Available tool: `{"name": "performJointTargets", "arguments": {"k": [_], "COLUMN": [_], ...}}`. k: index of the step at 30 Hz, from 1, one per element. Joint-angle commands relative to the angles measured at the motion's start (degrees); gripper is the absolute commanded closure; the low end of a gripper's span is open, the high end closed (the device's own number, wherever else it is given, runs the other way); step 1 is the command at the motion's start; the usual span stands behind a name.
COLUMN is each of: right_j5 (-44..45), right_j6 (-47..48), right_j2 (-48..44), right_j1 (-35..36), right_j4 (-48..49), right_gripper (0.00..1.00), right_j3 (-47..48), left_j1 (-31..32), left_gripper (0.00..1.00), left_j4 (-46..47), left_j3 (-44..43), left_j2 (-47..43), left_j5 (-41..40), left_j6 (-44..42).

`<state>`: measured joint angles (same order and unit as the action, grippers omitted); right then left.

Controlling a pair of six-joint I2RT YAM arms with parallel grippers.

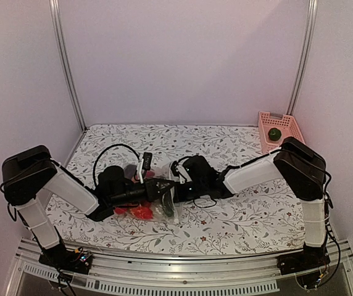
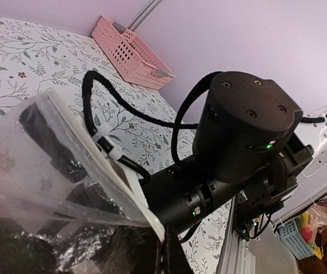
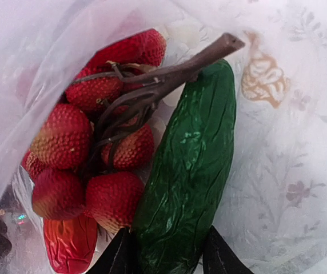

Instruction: Open the zip-top bag and remove the fake food

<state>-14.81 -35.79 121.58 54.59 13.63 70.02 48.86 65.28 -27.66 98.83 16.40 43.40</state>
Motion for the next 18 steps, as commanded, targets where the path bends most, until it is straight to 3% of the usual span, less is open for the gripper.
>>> {"name": "performJointTargets", "arguments": {"k": [1,4,8,12,14,18], "right_j5": [8.1,7.9,6.6,6.4,6.6,7.7], "right_j6": [7.0,8.9,9.2,8.3,8.3,8.5], "right_j2": [-3.2,-2.4,-0.5,1.4,2.2,1.3], "right_j1": [-1.2,-1.4,-1.4,-1.0,-0.7,-0.7], "right_j4": [-10.4,-11.5,-11.9,-11.6,-11.5,-11.5], "right_gripper": [0.63,0.60,0.46,0.43,0.44,0.60], "right_j3": [-1.9,-1.2,-0.5,-0.1,-0.2,-1.3], "left_j1": [0.5,0.3,0.0,-0.3,-0.6,-0.9], "left_gripper": [1.00,1.00,1.00,1.00,1.00,1.00], "left_j4": [2.1,2.3,3.5,5.7,6.7,7.0], "left_j3": [0.2,-0.2,0.0,0.4,0.7,1.0], "left_j2": [2.0,2.8,3.8,5.1,5.7,5.9], "left_j5": [1.4,1.9,2.1,2.4,2.6,2.6], "left_j6": [0.6,1.0,1.8,3.2,3.8,4.1]}}
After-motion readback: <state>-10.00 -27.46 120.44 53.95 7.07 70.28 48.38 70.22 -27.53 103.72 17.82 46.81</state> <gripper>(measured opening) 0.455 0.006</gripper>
